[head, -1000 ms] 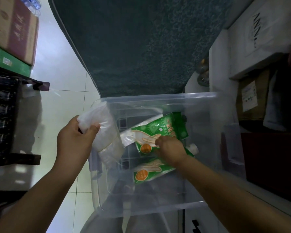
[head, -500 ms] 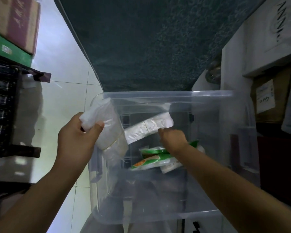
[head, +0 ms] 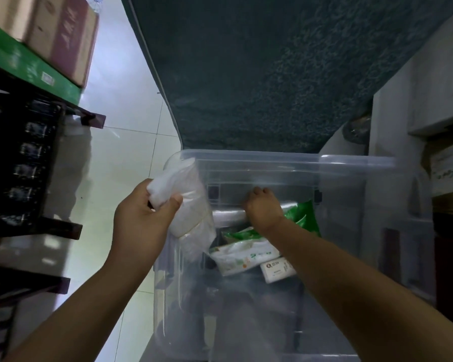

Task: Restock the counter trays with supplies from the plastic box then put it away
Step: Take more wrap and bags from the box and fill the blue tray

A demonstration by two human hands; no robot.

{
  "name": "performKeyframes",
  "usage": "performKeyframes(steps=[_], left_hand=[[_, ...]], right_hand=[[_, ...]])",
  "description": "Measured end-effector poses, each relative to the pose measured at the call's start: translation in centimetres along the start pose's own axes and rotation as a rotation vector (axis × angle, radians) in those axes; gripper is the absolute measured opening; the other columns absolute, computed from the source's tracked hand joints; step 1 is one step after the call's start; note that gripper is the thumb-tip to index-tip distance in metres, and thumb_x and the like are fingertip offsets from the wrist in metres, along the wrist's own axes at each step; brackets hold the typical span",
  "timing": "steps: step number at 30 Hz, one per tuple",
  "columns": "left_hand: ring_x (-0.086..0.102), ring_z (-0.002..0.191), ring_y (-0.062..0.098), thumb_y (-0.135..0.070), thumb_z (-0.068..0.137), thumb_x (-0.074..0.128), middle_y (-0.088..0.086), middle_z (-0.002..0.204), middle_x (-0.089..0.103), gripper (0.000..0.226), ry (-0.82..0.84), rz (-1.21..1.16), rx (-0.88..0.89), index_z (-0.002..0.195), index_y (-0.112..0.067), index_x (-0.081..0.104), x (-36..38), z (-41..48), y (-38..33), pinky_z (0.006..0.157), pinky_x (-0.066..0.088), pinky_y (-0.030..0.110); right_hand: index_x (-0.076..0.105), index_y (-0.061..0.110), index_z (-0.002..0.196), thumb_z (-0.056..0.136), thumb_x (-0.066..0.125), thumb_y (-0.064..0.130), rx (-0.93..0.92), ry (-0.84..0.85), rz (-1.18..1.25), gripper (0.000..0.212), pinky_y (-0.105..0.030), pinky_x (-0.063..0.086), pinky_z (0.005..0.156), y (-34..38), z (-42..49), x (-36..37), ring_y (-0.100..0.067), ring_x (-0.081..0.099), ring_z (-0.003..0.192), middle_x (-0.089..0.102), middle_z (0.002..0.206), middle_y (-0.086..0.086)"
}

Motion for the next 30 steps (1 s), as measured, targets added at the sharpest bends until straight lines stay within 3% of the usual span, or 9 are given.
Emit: performKeyframes(steps=[7,11,14,19,21,24,26,28,30], left_hand=[[0.058,0.074,0.001,-0.026,0.089,0.056,-0.015,0.083,0.062,0.004,0.036,-0.14,0.034,0.089,-0.029,0.057,-2.5,-2.0,-5.0,0.058,0.04,0.017],[0.058,0.078,-0.002,-0.03,0.09,0.054,-0.021,0.084,0.061,0.006,0.095,-0.241,0.084,0.086,-0.033,0.057,-4.0,-3.2,-9.4,0.059,0.04,0.013],[0.064,0.071,-0.004,-0.03,0.089,0.058,-0.018,0.078,0.07,0.01,0.175,-0.358,0.12,0.081,-0.035,0.063,-5.0,-4.5,-13.3,0.054,0.047,0.011],[0.068,0.086,0.013,-0.03,0.089,0.058,-0.001,0.096,0.073,0.013,0.394,-0.573,0.092,0.094,-0.025,0.069,-5.7,-7.6,-18.7,0.075,0.054,0.033],[0.069,0.084,0.016,-0.032,0.092,0.053,0.004,0.097,0.073,0.022,0.486,-0.655,0.073,0.101,-0.02,0.069,-5.7,-9.6,-20.5,0.069,0.055,0.032],[0.068,0.081,0.014,-0.027,0.097,0.042,0.008,0.1,0.071,0.026,0.616,-0.745,0.109,0.1,-0.021,0.067,-5.9,-13.0,-23.2,0.064,0.053,0.028],[0.065,0.089,0.017,-0.026,0.098,0.038,0.013,0.11,0.067,0.027,0.697,-0.745,0.173,0.102,-0.022,0.064,-6.1,-15.3,-24.6,0.07,0.052,0.03],[0.066,0.089,0.012,-0.048,0.093,0.036,0.014,0.113,0.066,0.038,0.806,-0.729,0.28,0.103,-0.024,0.063,-6.3,-17.7,-25.8,0.068,0.054,0.022],[0.066,0.089,0.001,-0.084,0.065,0.035,0.004,0.109,0.067,0.079,0.946,-0.651,0.487,0.111,-0.024,0.06,-6.7,-20.7,-27.3,0.067,0.052,0.012]], right_hand=[[0.064,0.008,0.107,0.08,0.071,0.019,0.279,-0.333,0.81,0.03,-0.036,0.049,0.077,-4.5,-10.0,-10.3,-0.031,0.063,0.092,0.067,0.104,-0.014],[0.067,0.03,0.095,0.074,0.078,0.022,0.291,-0.325,1.293,0.025,-0.026,0.054,0.077,-4.4,-15.6,-17.4,-0.004,0.065,0.086,0.069,0.091,0.009],[0.066,0.036,0.081,0.07,0.082,0.017,0.196,-0.296,1.354,0.027,-0.009,0.051,0.068,-2.2,-19.6,-23.3,0.009,0.064,0.08,0.068,0.082,0.018],[0.068,0.007,0.099,0.074,0.077,0.008,0.256,-0.499,1.412,0.026,-0.029,0.058,0.078,1.0,-25.6,-30.0,-0.018,0.068,0.091,0.071,0.097,-0.011],[0.066,-0.003,0.097,0.075,0.075,0.003,0.339,-0.649,1.423,0.024,-0.032,0.056,0.075,1.6,-28.0,-31.6,-0.02,0.067,0.084,0.069,0.092,-0.014],[0.067,-0.002,0.091,0.074,0.076,0.001,0.466,-0.826,1.401,0.02,-0.037,0.056,0.074,2.5,-31.2,-33.1,-0.024,0.067,0.082,0.069,0.089,-0.017],[0.067,0.006,0.089,0.073,0.075,-0.002,0.527,-0.938,1.425,0.02,-0.025,0.057,0.069,3.0,-33.3,-33.6,-0.015,0.066,0.078,0.069,0.087,-0.012],[0.067,0.01,0.089,0.072,0.075,-0.004,0.573,-1.035,1.436,0.023,-0.02,0.054,0.068,3.2,-35.6,-33.7,-0.008,0.065,0.076,0.068,0.085,-0.006],[0.067,0.013,0.087,0.072,0.075,-0.002,0.606,-1.088,1.408,0.022,-0.016,0.054,0.067,3.6,-38.1,-33.7,0.0,0.065,0.074,0.068,0.082,0.003]])
Point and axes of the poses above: each hand's wrist, its own z-axis towards the middle knuckle, its own x-axis out of the palm, y = z × x, the point moved 8 cm from there along z, towards the middle knuckle
